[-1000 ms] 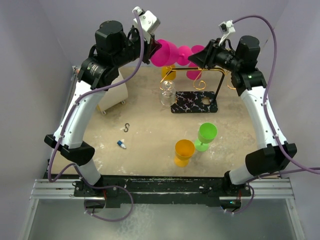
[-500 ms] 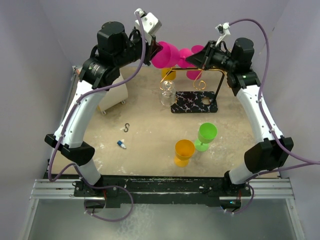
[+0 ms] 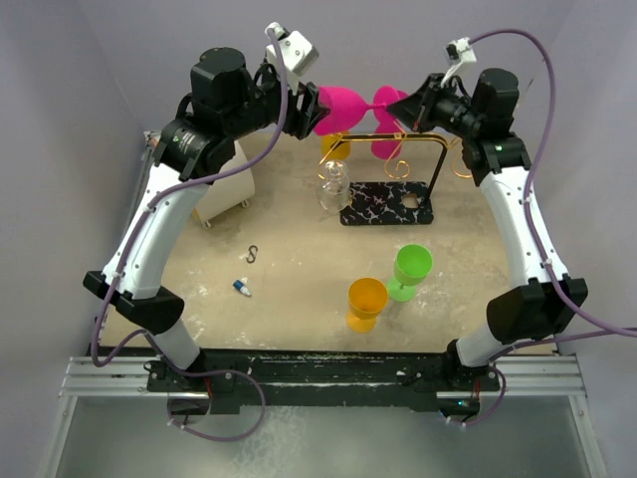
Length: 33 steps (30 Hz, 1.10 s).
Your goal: Place the wine glass upside down on the wine glass rack
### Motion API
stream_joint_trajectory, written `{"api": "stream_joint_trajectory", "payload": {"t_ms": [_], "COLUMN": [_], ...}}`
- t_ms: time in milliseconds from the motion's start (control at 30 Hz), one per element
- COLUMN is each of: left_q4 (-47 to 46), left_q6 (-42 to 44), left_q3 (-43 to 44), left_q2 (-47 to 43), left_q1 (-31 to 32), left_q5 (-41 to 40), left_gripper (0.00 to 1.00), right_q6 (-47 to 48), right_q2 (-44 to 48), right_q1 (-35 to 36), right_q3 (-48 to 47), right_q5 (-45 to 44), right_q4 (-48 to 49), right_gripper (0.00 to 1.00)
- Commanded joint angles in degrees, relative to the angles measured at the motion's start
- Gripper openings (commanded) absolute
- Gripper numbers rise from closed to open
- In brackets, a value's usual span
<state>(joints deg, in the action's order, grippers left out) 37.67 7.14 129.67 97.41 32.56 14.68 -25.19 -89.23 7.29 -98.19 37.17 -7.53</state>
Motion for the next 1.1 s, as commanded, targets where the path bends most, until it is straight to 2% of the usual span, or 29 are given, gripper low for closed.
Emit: {"api": "stream_joint_trajectory", "payload": {"t_ms": [0,100,200,333,500,667,867,1067], "left_q4": [-1.1,-0.3,0.4,1.1,1.4,1.7,1.8,2.1], "left_q6": [0.5,1.9,3.1,4.1,5.7,6.2,6.6,6.5], "left_q3": [-0.8,-2.2,-3.4,-4.7,-5.2,-5.4,-5.8,-5.8], "left_q2": [-5.3,-7.2,-8.7,-10.1,-11.0,-11.4,-11.3,-10.8], "left_q1": [-1.4,-2.3,-3.0,-3.5,-3.8,-4.2,-4.5,-4.5], "left_q5": [-2.0,-5.3,-7.6,-9.5,-10.6,-10.5,-10.0,-9.1], "left_gripper": [0.72,0.83,0.89,0.99,0.99,0.99,0.99,0.99], "right_q6": [10.1,15.8,23.4,30.5,39.6,52.1,67.3,83.5], "right_q2": [4.3,5.4,6.0,6.3,6.3,4.9,4.1,3.9], "right_q1": [-2.5,-2.9,-2.9,-2.9,-2.9,-2.9,-2.9,-2.7], "right_q3": [-6.0,-8.5,-12.4,-18.0,-22.3,-23.1,-17.2,-7.3], "right_q5": [-11.1,-17.9,-27.7,-36.5,-48.4,-64.3,-79.9,-87.9], "right_q4": [-5.6,-8.8,-11.8,-14.5,-16.1,-14.2,-5.9,6.1], "right_gripper": [0.00,0.00,0.00,0.00,0.00,0.00,0.00,0.00]}}
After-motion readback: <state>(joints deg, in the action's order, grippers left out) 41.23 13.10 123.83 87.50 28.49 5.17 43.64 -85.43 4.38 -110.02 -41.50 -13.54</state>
